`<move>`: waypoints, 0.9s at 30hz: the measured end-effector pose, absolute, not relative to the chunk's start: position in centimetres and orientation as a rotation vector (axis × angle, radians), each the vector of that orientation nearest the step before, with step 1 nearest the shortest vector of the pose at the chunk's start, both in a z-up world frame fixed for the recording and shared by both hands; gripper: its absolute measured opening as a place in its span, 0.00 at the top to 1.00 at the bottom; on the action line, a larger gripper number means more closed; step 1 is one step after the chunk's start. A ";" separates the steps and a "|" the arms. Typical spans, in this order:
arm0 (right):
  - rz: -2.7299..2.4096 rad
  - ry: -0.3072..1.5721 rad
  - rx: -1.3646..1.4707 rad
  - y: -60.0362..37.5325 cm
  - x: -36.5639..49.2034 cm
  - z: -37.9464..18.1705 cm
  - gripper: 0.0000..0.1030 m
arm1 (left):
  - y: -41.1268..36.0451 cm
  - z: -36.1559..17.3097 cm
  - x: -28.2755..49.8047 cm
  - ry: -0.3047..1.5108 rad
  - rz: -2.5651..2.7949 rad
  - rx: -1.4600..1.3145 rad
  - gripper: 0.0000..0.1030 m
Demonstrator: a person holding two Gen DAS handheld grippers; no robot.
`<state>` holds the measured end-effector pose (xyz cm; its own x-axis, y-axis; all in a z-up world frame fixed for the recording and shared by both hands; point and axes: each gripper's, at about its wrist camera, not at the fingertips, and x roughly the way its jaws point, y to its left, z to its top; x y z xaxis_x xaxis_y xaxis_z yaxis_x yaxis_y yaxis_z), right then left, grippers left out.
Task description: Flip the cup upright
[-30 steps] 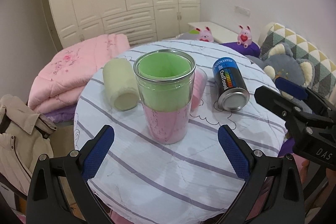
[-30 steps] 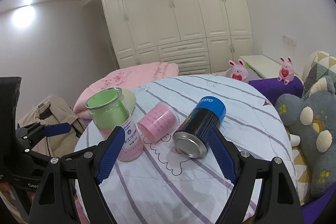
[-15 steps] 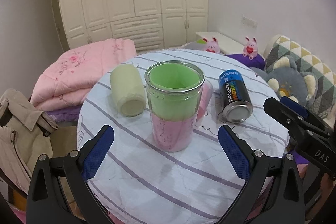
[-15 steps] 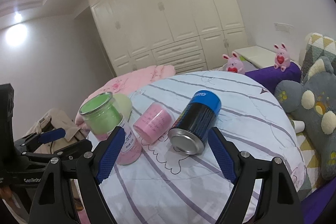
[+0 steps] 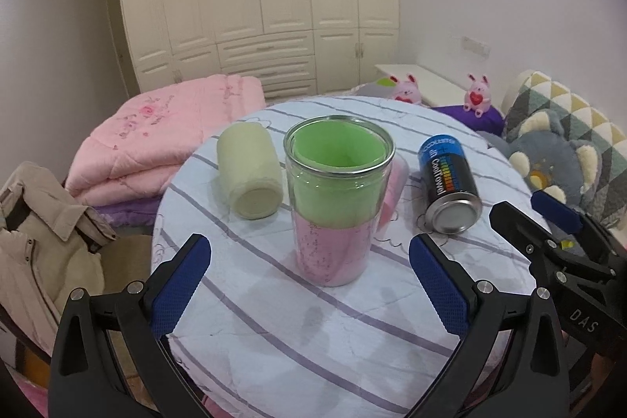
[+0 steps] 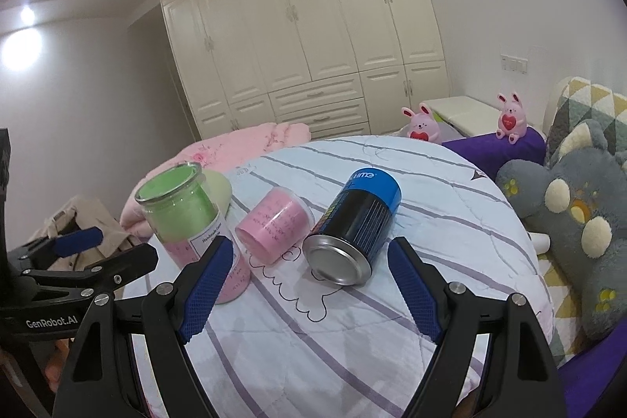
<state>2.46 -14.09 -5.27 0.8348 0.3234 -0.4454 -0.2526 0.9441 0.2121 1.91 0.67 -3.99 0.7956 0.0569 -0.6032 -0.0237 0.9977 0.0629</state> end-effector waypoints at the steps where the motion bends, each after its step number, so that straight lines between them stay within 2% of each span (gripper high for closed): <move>1: 0.303 0.501 0.141 -14.0 2.5 -5.3 0.20 | 0.7 -4.0 1.9 0.651 0.045 0.057 0.01; 27: 0.293 0.524 0.144 -14.1 2.9 -5.6 0.20 | -0.1 -3.9 1.7 0.624 0.039 0.107 0.01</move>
<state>2.86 -14.15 -5.59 0.8255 0.3113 -0.4708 -0.2384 0.9484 0.2091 1.73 -0.09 -3.88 0.8113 0.0685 -0.5807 -0.0040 0.9937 0.1117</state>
